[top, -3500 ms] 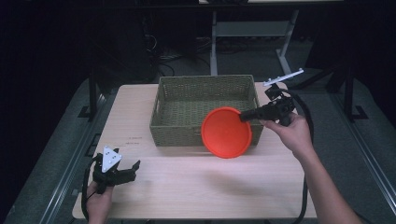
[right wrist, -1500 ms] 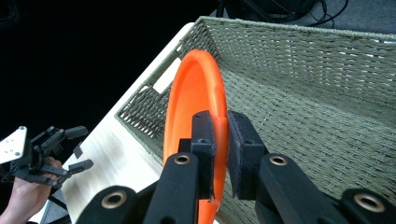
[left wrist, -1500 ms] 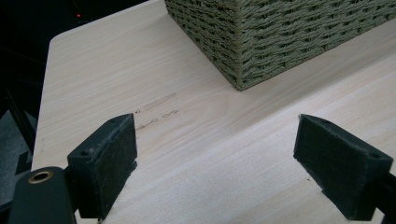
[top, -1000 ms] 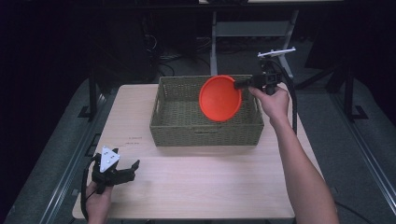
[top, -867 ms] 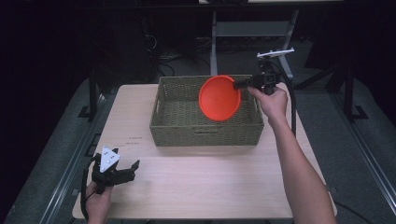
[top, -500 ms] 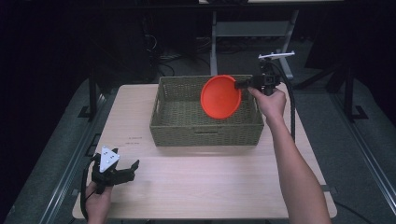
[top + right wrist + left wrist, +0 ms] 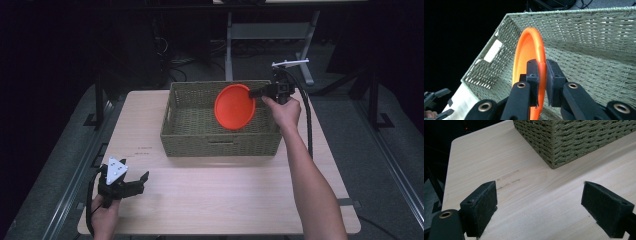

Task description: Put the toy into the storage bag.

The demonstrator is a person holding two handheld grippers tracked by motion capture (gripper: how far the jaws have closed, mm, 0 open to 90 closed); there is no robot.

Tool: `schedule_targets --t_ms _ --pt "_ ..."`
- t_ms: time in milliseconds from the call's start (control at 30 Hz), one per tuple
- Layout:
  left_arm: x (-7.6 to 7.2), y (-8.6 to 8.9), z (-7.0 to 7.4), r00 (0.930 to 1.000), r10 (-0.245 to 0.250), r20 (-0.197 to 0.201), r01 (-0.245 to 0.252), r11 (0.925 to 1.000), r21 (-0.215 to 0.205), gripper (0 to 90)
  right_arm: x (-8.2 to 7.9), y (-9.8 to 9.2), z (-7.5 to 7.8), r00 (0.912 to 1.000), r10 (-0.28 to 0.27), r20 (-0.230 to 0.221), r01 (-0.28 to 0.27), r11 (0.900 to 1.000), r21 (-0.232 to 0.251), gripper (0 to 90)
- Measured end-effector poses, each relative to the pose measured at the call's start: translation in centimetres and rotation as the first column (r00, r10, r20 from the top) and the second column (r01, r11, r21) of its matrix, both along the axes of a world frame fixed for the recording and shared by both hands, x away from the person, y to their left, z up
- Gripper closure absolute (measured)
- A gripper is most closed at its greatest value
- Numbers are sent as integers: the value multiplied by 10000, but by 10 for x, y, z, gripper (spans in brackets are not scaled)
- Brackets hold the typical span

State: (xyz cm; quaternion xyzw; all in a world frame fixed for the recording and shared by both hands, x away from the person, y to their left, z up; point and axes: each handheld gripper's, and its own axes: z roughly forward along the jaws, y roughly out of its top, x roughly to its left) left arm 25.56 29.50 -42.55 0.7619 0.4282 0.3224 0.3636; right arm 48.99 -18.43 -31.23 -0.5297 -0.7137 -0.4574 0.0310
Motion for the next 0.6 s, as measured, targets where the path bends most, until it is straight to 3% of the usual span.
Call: schedule_targets --t_ms 367,600 --pt "0 0 0 10000 -23 4 23 10000 19 129 7 12 -11 9998 32 -214 -40 9994 -353 814" --pt "0 -2 0 10000 -40 11 40 10000 25 129 12 21 -19 9993 81 -362 -117 9950 -994 814"
